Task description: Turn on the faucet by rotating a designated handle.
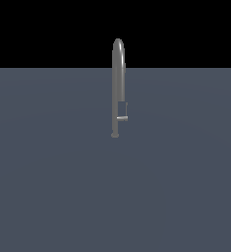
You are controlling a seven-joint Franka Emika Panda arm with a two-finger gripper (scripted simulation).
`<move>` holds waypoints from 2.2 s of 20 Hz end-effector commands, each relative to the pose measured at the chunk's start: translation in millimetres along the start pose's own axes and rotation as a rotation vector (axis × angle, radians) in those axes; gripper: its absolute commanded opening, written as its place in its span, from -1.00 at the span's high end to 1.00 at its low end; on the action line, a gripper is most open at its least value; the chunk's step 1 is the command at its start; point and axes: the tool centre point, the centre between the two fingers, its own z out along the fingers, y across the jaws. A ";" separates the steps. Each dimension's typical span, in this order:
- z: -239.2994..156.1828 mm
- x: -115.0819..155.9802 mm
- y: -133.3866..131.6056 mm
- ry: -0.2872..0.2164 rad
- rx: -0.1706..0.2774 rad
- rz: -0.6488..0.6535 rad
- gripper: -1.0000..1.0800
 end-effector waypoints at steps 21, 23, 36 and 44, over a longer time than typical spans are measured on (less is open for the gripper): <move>-142.7 16.4 49.7 0.166 0.602 0.087 1.00; -150.3 21.1 60.4 0.160 0.663 0.100 1.00; -161.1 76.1 137.0 0.034 1.032 0.214 1.00; -131.7 130.0 177.7 -0.113 1.216 0.312 1.00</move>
